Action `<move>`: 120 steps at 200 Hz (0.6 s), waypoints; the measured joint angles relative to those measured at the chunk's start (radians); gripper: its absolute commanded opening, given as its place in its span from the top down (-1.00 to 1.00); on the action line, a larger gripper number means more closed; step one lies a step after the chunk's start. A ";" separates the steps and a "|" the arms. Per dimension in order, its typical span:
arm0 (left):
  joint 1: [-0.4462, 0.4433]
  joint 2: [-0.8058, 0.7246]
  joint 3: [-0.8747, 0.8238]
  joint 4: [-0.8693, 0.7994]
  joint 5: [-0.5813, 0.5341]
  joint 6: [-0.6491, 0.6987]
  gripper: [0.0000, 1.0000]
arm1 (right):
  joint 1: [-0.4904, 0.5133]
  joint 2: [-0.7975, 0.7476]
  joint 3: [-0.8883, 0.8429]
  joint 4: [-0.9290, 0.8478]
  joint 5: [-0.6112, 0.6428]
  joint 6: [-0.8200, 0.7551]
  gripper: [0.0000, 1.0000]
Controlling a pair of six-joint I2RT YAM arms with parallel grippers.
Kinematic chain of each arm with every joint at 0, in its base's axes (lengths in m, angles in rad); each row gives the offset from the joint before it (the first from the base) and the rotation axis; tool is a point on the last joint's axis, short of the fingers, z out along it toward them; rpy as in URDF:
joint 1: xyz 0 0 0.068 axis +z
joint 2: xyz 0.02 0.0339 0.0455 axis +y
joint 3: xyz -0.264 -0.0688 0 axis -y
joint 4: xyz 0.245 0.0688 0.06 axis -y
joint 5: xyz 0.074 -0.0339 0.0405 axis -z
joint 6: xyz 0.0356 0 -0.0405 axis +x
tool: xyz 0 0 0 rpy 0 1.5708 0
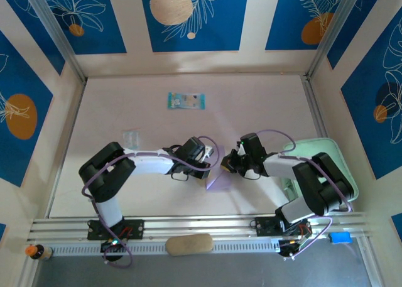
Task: Fold a paper plane with a square sheet of paper (pick it up from the middle)
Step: Fold the triangle a second time at the center of the table.
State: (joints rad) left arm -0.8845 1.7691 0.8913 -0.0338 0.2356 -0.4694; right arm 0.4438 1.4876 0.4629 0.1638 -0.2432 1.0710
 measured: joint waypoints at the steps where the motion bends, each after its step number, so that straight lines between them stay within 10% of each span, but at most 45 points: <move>1: 0.000 0.000 0.000 0.000 0.000 0.000 1.00 | 0.000 0.002 -0.003 0.001 0.000 0.000 0.99; 120: 0.001 0.000 0.000 -0.001 0.000 0.000 1.00 | -0.031 -0.139 -0.026 -0.003 -0.018 0.036 0.92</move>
State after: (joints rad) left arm -0.8837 1.7687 0.8913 -0.0345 0.2356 -0.4694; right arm 0.4133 1.3483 0.4374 0.1608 -0.2607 1.1072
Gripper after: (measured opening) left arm 0.041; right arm 0.042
